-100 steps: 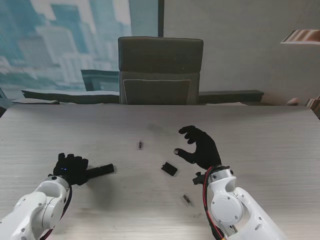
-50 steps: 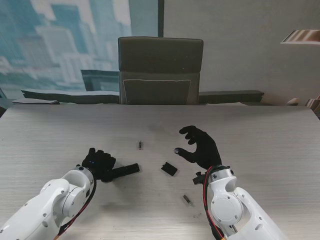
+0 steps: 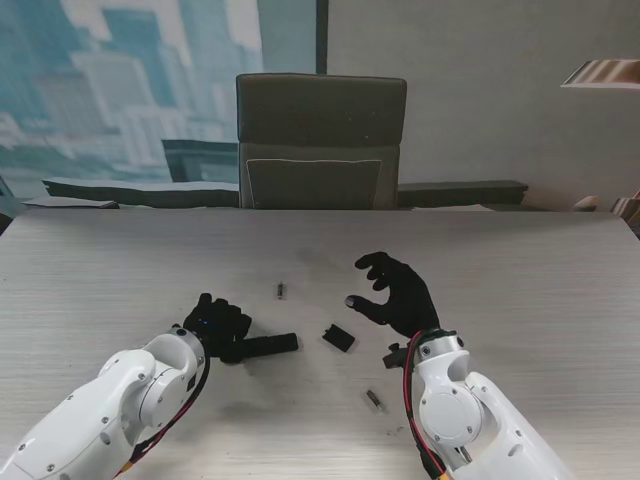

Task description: Install the batteries into the remote control and close the cover

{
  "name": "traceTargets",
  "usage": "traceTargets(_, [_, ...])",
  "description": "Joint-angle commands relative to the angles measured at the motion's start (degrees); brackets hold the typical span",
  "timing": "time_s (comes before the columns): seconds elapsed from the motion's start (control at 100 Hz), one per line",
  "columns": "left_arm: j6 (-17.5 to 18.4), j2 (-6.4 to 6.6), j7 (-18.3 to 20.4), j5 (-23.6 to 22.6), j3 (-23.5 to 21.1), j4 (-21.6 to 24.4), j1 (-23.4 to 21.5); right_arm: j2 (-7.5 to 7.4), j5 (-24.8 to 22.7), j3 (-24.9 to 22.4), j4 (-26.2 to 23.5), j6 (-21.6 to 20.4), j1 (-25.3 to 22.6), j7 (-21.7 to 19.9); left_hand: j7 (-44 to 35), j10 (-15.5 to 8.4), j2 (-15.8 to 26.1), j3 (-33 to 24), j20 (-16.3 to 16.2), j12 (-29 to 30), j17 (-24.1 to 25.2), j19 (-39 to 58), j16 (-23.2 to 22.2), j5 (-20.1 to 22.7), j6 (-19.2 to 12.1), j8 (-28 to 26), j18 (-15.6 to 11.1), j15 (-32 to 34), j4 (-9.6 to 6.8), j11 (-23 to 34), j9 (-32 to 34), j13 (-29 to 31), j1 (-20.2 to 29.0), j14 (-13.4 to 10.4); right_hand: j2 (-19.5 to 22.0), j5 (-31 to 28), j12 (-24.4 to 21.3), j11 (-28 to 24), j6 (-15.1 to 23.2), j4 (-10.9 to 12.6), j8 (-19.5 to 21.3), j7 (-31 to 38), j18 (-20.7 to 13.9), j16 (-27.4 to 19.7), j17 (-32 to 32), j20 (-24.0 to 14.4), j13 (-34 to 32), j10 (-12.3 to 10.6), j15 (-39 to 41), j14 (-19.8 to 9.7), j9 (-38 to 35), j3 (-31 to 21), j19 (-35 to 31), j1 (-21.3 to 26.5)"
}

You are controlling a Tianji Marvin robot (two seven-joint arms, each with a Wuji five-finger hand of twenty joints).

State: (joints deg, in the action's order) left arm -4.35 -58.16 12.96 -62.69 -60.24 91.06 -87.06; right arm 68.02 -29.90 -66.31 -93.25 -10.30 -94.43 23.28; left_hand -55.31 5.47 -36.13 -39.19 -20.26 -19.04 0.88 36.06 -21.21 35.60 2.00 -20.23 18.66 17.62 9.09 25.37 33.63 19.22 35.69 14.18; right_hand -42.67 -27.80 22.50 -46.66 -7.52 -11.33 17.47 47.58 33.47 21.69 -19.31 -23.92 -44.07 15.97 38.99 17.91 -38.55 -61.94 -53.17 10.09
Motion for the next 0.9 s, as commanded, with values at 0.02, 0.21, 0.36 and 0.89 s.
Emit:
traceTargets(0.02, [0.0, -0.3, 0.9, 0.3, 0.6, -0.6, 0.1, 0.15, 0.3, 0.4, 0.2, 0.2, 0.2, -1.3, -3.3, -0.3, 2.6, -6.9, 0.7, -0.5, 0.3, 0.5, 0.6, 1.7, -13.0, -1.5, 0.4, 0.3, -3.21, -0.4, -0.9, 1.0, 7.8, -0.3, 0.5, -0.9, 0.2, 0.6, 0.6, 1.7, -0.2, -0.9, -0.3, 0.7, -0.2, 0.3, -0.8, 0.7, 0.6, 0.6, -1.1, 0.5, -1.6, 0.7])
traceTargets(0.21, [0.2, -0.23, 0.8, -0.3, 0.9, -0.8, 0.5, 0.06, 0.7, 0.9, 0.6, 0.7, 0.7, -2.2, 0.2, 0.3, 2.4, -7.2, 0.6, -0.6, 0.3, 0.5, 0.5, -0.4, -11.2, -0.7, 0.4, 0.4, -3.22, -0.5, -2.2, 0.9, 7.2, -0.4, 0.2, -0.8, 0.2, 0.6, 0.5, 1.7, -0.1, -0.9, -0.4, 0.7, -0.2, 0.4, -0.8, 0.7, 0.7, 0.6, -0.9, 0.4, -1.7, 1.1])
traceTargets(0.36, [0.9, -0.11, 1.3, -1.0, 0.9, -0.7, 0.7, -0.02, 1.0, 1.3, 0.8, 1.2, 1.0, -2.9, 0.7, 0.3, 2.4, -7.7, 0.6, -0.7, 0.3, 0.6, 0.4, -1.2, -11.8, -1.2, 0.4, 0.5, -3.37, -0.3, -2.8, 0.9, 8.1, -0.6, 0.1, -0.8, 0.2, 0.5, 0.4, 1.7, -0.1, -0.9, -0.5, 0.7, -0.2, 0.5, -1.0, 0.7, 0.8, 0.7, -1.0, 0.3, -1.8, 1.4])
traceTargets(0.89, [1.2, -0.04, -0.2, -3.1, 1.8, -1.2, 0.7, -0.13, 1.4, 2.5, 1.2, 2.0, 2.0, -4.2, 6.2, 1.2, 4.3, -9.4, 0.7, -0.4, 0.9, 1.1, 0.1, -4.5, -9.1, -2.8, 0.4, 0.5, -4.05, -1.1, -6.4, 0.0, 0.3, -0.5, 0.5, -0.9, 0.2, 0.5, 0.4, 1.9, -0.1, -0.9, -0.5, 0.7, -0.2, 0.6, -0.9, 0.8, 0.8, 0.8, -1.1, 0.4, -2.2, 2.1])
